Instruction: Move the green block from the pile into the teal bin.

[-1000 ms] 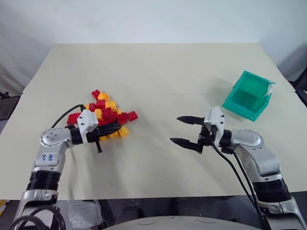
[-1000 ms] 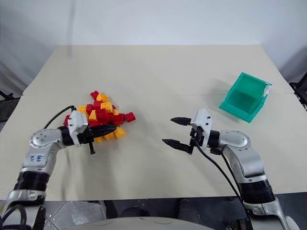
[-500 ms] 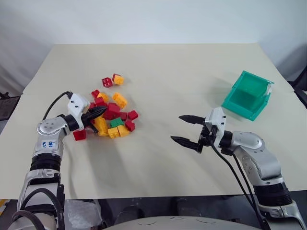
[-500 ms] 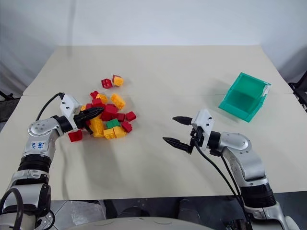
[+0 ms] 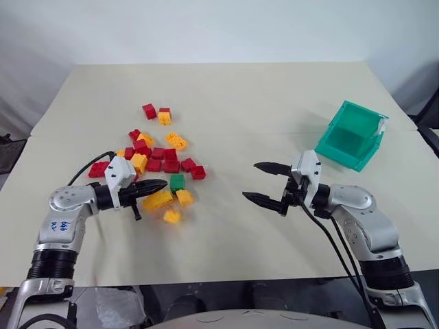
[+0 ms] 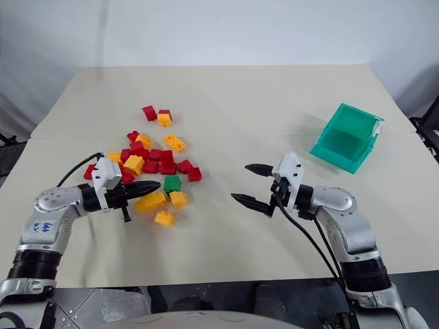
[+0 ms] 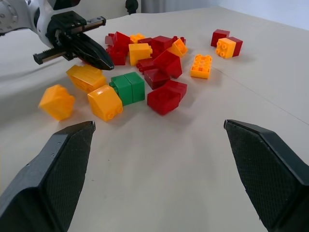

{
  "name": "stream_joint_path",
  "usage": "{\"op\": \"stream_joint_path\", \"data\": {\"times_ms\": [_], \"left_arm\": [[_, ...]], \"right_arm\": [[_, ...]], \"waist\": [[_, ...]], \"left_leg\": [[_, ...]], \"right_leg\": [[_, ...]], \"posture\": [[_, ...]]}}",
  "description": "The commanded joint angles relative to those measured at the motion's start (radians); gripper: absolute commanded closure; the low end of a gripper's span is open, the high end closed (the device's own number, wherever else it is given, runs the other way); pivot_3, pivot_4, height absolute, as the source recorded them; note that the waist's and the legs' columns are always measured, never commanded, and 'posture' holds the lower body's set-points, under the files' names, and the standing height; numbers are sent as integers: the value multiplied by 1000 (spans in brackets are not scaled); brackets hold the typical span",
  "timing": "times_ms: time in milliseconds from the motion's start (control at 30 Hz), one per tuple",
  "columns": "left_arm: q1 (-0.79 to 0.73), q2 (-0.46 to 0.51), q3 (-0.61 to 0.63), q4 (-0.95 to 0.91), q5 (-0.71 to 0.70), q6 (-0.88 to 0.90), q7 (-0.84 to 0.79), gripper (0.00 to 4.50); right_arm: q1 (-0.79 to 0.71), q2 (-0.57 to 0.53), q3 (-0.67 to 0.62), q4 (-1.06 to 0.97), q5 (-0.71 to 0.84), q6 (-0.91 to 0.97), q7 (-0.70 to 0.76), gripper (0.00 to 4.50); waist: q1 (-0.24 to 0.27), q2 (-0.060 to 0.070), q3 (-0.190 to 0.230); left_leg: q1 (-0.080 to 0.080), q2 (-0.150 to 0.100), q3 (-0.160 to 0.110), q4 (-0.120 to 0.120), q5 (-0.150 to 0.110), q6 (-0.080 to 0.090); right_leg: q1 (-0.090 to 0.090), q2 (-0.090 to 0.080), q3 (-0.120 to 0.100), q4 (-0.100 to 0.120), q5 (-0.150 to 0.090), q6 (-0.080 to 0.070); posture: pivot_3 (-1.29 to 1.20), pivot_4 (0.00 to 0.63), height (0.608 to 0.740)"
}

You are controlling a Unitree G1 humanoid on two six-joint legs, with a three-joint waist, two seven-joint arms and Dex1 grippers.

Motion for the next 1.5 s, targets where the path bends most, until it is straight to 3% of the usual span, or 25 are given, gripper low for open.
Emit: {"op": "stream_joint_path", "data": {"times_ms": [33,333,467,867,933,1133,1300,1500], "left_arm": [[11,20,49,-62,-35,38,20,4467],[176,126,201,-256,-118,301,101,4467],[231,141,332,-272,-166,309,126,3602],[446,189,556,-362,-239,352,45,14],[462,197,566,-370,-239,350,35,14],[359,170,442,-427,-226,339,108,14],[125,85,125,-437,-119,354,214,14],[-49,87,-97,-273,65,283,206,14]], "right_arm": [[-23,-2,-15,-3,15,-13,11,0],[-15,-30,-17,-10,29,-6,68,0],[-27,-43,-23,14,27,-13,92,0],[-93,-51,-8,109,12,-34,158,0],[-100,-54,-6,118,14,-37,173,0],[-125,-43,-10,142,5,-51,174,0],[-102,-15,-19,105,3,-55,121,0],[-45,-11,-28,42,10,-42,73,0]], "waist": [[3,0,0],[-3,0,0],[-2,0,0],[0,1,1],[1,1,1],[4,1,1],[7,2,1],[-9,2,2]], "left_leg": [[0,0,0,0,0,0],[-1,0,-2,0,0,0],[-1,0,-2,0,0,0],[-1,0,-3,-1,-1,0],[-1,0,-3,-1,-1,-1],[-1,0,-3,-1,-1,-1],[-1,-2,-4,-1,-1,0],[0,-5,0,-3,-1,-1]], "right_leg": [[0,0,0,0,0,0],[-1,0,0,-1,0,0],[0,0,0,-1,0,0],[0,-1,-1,-1,0,0],[-1,-1,-1,-1,0,0],[0,-2,-1,-1,0,0],[0,-3,-1,-1,0,0],[-1,1,0,-2,0,0]], "posture": [[0,150,740],[0,150,740],[0,150,740],[0,150,740],[0,150,740],[0,150,740],[0,150,740],[0,150,740]]}}
